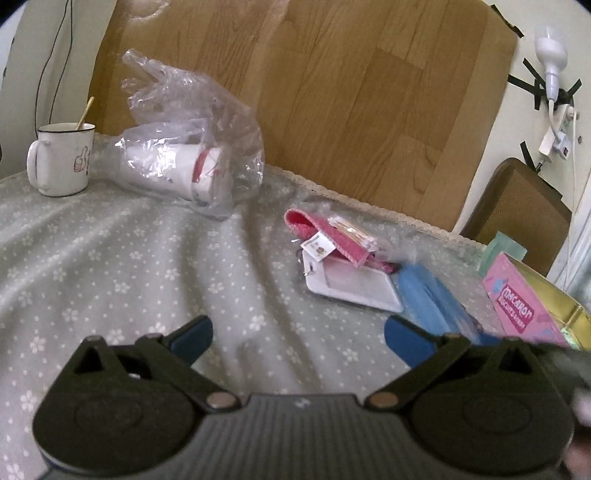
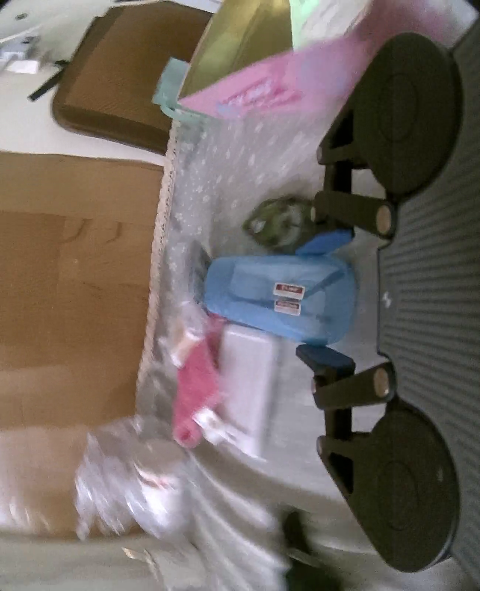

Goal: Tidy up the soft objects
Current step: 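Carry the blue case into the pink tin and open the right gripper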

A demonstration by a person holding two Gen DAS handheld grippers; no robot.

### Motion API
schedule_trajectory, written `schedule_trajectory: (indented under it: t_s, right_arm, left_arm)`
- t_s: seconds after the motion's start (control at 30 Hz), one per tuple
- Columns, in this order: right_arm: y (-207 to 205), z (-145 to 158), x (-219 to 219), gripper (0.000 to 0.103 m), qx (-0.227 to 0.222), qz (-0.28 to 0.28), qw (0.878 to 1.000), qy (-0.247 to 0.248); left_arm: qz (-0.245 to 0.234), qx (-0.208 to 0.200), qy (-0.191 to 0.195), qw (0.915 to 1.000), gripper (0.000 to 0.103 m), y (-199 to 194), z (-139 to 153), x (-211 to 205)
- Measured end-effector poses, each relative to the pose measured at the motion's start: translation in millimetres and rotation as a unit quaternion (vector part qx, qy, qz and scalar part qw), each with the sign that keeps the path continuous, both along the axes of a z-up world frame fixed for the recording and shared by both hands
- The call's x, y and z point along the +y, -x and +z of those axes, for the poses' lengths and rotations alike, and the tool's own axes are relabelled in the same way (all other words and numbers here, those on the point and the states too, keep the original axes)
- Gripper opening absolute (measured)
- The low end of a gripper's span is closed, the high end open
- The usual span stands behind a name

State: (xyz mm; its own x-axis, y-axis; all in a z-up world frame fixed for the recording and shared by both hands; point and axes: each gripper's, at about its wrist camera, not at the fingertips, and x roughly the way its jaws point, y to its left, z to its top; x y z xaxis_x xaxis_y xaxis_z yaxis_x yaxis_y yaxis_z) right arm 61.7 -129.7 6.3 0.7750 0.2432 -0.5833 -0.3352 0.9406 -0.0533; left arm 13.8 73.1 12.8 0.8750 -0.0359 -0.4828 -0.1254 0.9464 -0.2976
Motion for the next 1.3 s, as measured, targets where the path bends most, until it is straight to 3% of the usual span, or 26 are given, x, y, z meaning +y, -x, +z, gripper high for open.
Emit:
schedule_trajectory:
  t_s: [0.2, 0.33, 0.53, 0.67, 0.7, 0.73, 0.77, 0.83, 0.9, 1.07, 1.2, 1.3]
  right_arm:
    - [91, 2, -46, 0.056, -0.038, 0.060, 0.997, 0.035]
    - [148, -3, -61, 0.056, -0.076, 0.087, 0.991, 0.068]
    - [160, 0, -83, 0.059, -0.057, 0.077, 0.995, 0.014]
    - [145, -6, -84, 0.062, -0.015, 0.064, 0.998, -0.013]
    - [143, -8, -85, 0.058, -0.010, 0.062, 0.998, -0.027]
    - [140, -9, -87, 0.057, -0.002, 0.063, 0.997, -0.043]
    - [138, -9, -88, 0.056, -0.001, 0.065, 0.996, -0.054]
    - [140, -10, -87, 0.056, -0.005, 0.066, 0.996, -0.054]
    - [145, -11, -88, 0.056, -0.017, 0.071, 0.996, -0.054]
    - [166, 1, -94, 0.056, -0.114, 0.051, 0.992, -0.036]
    - [161, 24, -116, 0.056, -0.185, 0.008, 0.982, -0.043]
    - [141, 35, -143, 0.056, -0.203, -0.035, 0.978, -0.039]
  left_arm:
    - [-0.043, 0.003, -0.024, 0.9988, 0.102, 0, 1, -14]
    - [-0.082, 0.030, -0.051, 0.9949, 0.102, -3, 1, -30]
    - [-0.148, 0.074, 0.041, 0.9854, 0.102, 14, 10, -61]
    - [-0.194, 0.098, 0.049, 0.9748, 0.102, 17, 19, -98]
    - [-0.203, 0.114, 0.048, 0.9713, 0.099, 15, 16, -109]
    - [-0.214, 0.132, 0.047, 0.9667, 0.090, 11, 9, -118]
    - [-0.222, 0.131, 0.039, 0.9654, 0.093, 11, 4, -126]
    - [-0.240, 0.118, 0.027, 0.9632, 0.073, 14, 3, -137]
    - [-0.246, 0.113, 0.036, 0.9621, 0.072, 17, 7, -142]
    - [-0.276, 0.042, 0.011, 0.9602, 0.071, 29, 50, -165]
    - [-0.323, 0.002, -0.013, 0.9463, 0.071, 13, 85, -210]
    - [-0.354, -0.007, -0.014, 0.9350, 0.071, -11, 95, -248]
